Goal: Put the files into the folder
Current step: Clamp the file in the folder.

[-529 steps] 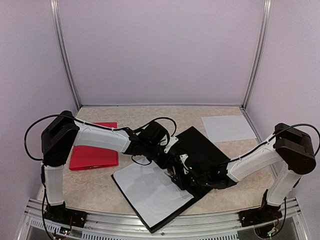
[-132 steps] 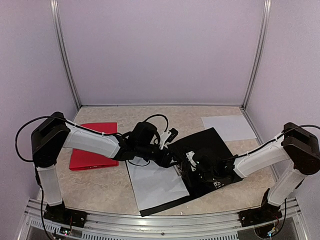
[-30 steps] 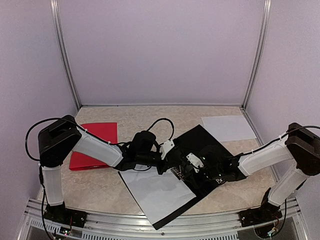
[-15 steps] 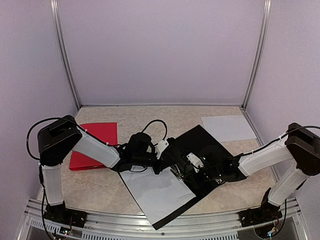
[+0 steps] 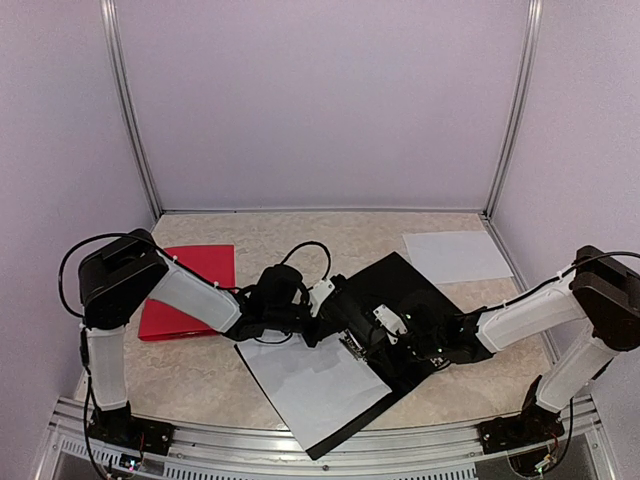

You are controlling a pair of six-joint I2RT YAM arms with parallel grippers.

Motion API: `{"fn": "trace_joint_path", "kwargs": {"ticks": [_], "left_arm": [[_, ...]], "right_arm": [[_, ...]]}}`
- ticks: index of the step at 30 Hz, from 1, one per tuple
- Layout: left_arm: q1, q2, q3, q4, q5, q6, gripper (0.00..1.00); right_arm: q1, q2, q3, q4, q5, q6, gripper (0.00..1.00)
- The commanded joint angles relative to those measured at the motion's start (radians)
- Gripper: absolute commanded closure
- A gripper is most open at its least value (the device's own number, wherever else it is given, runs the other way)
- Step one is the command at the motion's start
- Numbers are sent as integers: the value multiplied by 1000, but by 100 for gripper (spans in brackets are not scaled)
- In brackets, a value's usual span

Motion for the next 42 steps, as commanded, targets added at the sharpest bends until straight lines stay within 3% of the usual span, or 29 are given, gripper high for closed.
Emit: {"fn": "trace_joint_path", "kwargs": {"ticks": [1,32,42], "left_arm": [[43,75,0,-236,-81,4,100],[61,153,96,-482,-83,20,100],[63,105,14,-404,-34,-12,100]], "right_arm": [[-6,19,-13,-58,18,1,100],[-7,19,-5,-81,49,6,100],[-7,47,9,-88,51,11,100]]}}
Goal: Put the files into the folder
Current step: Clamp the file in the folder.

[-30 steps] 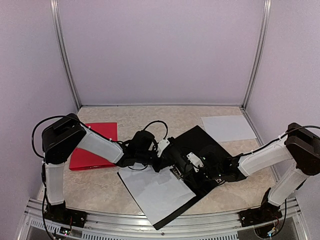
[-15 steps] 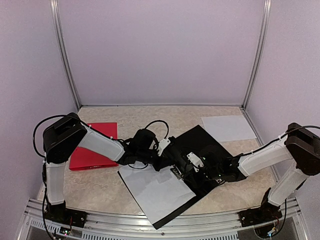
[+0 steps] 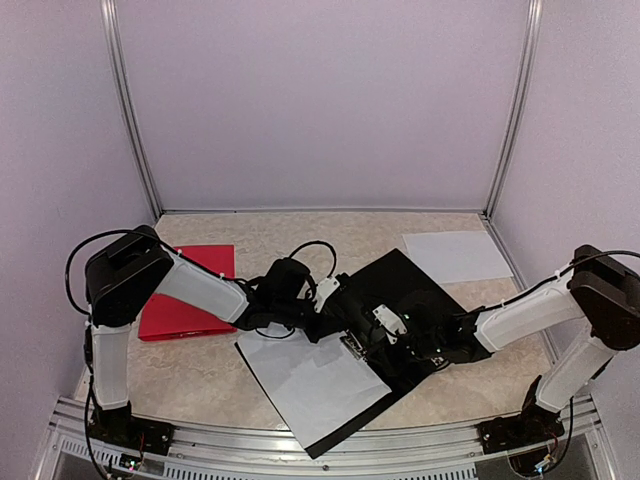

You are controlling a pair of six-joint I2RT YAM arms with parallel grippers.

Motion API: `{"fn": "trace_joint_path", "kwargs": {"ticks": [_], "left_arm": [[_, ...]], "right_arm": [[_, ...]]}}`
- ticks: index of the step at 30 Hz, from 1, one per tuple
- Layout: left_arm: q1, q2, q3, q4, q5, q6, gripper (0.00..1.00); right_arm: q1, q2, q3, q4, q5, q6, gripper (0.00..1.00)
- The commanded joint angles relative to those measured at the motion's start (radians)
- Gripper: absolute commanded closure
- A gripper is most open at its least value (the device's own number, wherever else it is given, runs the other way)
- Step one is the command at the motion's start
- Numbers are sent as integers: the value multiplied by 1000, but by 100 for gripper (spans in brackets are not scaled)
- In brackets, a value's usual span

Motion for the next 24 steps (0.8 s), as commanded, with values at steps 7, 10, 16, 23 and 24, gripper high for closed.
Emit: {"fn": "trace_joint_path", "kwargs": {"ticks": [7,10,16,23,24], "left_arm": [[42,8,-108,-160,-48,-33,100],[42,0,-95,-142,-14,-44,100],[40,-2,-59,-137,50,-68,100],[39,19,-70,-184,15,-78,100],[40,21,-73,-200,9,-81,100]], "right_arm": [[-6,46,1,-72,34,-1,100],[-6,50,2,-68,32,3,100],[-7,56,7,-69,31,0,100],[-7,54,0,-66,34,5,100],[-7,55,-2,-65,35,6,100]]}}
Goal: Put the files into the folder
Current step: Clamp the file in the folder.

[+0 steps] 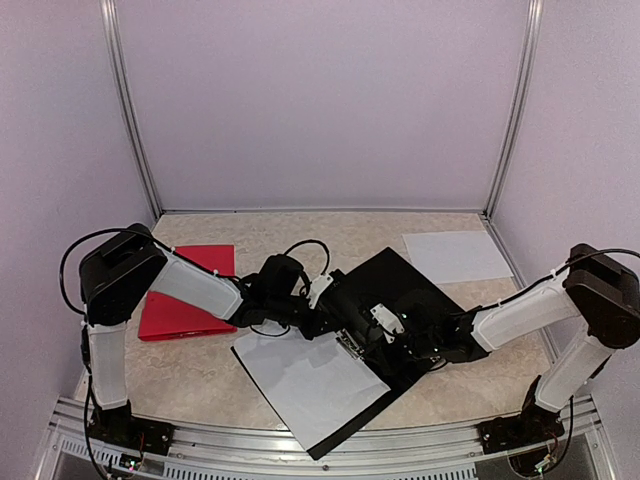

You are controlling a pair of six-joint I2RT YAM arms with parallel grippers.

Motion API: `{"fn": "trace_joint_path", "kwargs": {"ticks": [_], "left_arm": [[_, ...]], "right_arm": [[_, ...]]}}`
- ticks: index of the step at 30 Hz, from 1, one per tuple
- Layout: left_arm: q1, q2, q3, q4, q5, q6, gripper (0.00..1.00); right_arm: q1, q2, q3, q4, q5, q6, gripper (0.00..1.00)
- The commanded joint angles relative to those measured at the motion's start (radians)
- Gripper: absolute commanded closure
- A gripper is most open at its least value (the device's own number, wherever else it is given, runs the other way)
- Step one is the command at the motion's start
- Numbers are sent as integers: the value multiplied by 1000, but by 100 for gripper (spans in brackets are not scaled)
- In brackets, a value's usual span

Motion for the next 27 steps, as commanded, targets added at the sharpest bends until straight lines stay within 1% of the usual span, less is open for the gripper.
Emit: {"fn": "trace_joint_path", "kwargs": {"ticks": [1,8,15,23,27], "left_arm": [[16,55,-43,-229,-65,-13,100],[28,102,-24,-307,-80,-21,100],[34,157,36,-375,-81,-7,100],[36,180,53,-382,-89,-16,100],[35,188,89,-398,-85,-18,100]], "right_arm": [[-7,32,-17,-83,41,4,100],[-7,41,-17,-74,37,10,100],[-7,35,-16,-84,42,9,100],[-4,42,-17,-70,26,5,100],[-3,52,-11,-73,25,-5,100]]}}
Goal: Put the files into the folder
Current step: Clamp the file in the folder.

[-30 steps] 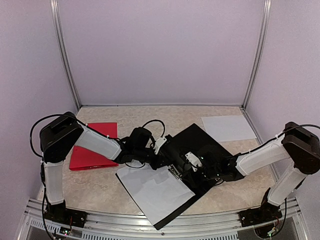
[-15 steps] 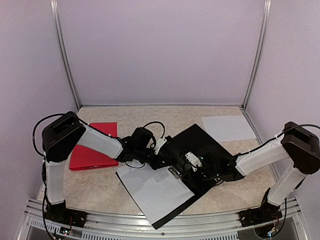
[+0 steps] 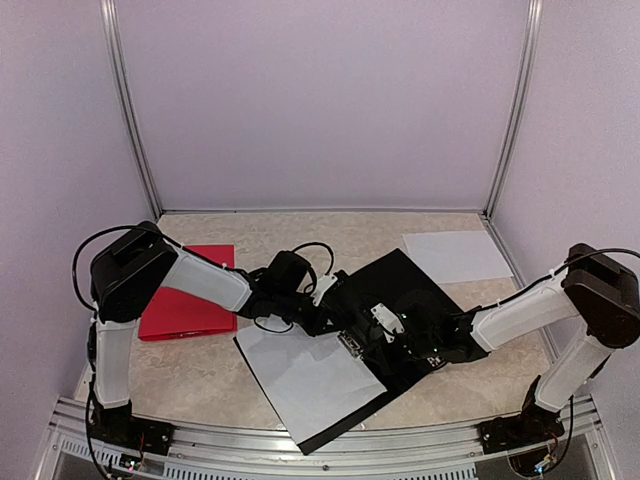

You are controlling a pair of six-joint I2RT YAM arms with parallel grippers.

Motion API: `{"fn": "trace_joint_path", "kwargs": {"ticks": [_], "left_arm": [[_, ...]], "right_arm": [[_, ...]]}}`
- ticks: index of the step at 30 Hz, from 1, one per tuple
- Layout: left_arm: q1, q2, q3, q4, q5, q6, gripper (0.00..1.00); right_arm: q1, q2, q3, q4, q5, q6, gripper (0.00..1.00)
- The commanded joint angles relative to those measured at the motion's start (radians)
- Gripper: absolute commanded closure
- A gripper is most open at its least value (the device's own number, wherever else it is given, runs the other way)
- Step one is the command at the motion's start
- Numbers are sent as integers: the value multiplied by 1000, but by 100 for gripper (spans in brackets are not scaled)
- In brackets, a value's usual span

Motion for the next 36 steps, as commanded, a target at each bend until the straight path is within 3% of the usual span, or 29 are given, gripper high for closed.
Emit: {"fn": "trace_joint_path", "kwargs": {"ticks": [1,36], "left_arm": [[14,121,-7,-254,-114,3,100],[-4,281,258,-315,112,-34,100]], "right_arm": [[0,46,-7,-82,24,-30,100],[42,108,50,-127,26,-136,100]]}}
